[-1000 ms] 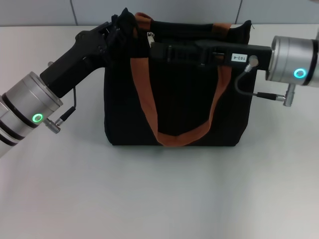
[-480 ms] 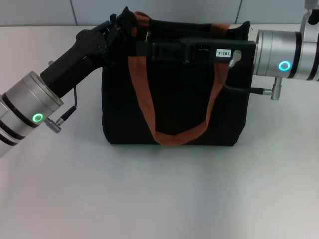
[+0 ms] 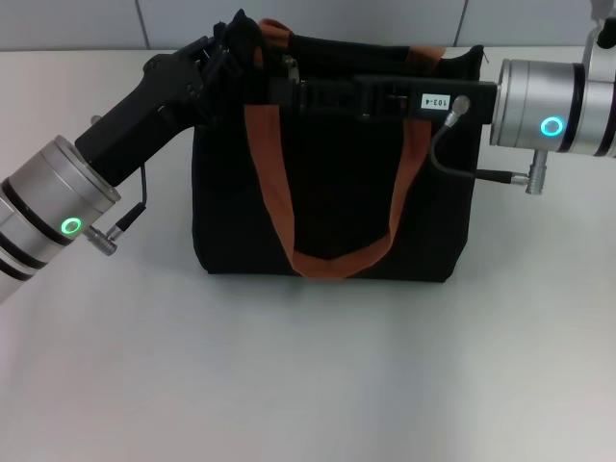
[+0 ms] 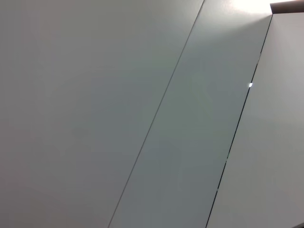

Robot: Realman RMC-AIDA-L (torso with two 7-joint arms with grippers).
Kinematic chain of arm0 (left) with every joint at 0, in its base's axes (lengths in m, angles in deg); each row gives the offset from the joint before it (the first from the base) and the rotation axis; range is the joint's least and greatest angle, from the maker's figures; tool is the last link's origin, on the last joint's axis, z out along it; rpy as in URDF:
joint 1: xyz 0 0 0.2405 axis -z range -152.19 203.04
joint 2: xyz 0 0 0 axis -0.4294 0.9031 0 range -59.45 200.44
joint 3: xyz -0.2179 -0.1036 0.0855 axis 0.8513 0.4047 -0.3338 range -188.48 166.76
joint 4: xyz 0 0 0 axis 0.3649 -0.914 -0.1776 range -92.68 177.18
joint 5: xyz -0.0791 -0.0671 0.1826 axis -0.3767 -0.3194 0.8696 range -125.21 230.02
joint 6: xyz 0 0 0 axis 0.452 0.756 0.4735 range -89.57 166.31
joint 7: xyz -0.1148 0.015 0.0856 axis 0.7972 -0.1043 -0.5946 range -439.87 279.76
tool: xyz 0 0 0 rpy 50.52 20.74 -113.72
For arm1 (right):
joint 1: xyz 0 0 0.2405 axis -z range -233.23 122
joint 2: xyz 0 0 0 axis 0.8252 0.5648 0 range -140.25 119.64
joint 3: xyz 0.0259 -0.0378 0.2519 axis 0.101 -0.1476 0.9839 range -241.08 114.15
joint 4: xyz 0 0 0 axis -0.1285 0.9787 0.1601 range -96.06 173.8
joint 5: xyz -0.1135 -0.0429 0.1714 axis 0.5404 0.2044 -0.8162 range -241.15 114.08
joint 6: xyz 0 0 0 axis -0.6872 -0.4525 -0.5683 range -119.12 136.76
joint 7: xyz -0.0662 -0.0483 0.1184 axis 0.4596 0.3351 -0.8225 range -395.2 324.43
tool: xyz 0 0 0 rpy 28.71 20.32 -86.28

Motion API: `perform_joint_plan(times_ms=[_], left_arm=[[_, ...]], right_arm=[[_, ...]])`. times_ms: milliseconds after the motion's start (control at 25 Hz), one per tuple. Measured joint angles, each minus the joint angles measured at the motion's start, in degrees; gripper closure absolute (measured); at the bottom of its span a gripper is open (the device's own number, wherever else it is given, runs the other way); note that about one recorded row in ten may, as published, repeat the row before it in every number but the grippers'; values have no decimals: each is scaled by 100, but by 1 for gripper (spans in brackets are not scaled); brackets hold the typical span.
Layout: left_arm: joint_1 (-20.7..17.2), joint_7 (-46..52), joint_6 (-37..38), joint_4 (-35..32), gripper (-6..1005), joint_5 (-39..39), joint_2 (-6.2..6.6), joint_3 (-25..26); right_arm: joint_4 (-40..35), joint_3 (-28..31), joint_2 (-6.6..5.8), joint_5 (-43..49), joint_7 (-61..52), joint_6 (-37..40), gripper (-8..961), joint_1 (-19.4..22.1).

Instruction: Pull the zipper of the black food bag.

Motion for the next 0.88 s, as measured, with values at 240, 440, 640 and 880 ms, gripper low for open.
perform_joint_plan(times_ms=[240,440,640,880], left_arm=[[0,8,12,5,955,-6,0,2],[0,12,26,8,954,-6,1,-4],[3,11,70,12,953,-6,1,-20],[8,-8,172,30,952,-5,1,-31]], right_arm=[[0,9,-2,-19,-6,-35,192,-29],[-1,8,-2,-23,-34,-64,210,-18],[3,-34,-3,-3,-3,-127,292,-32],[7,-68,3,-20,2,-200,411,-55]])
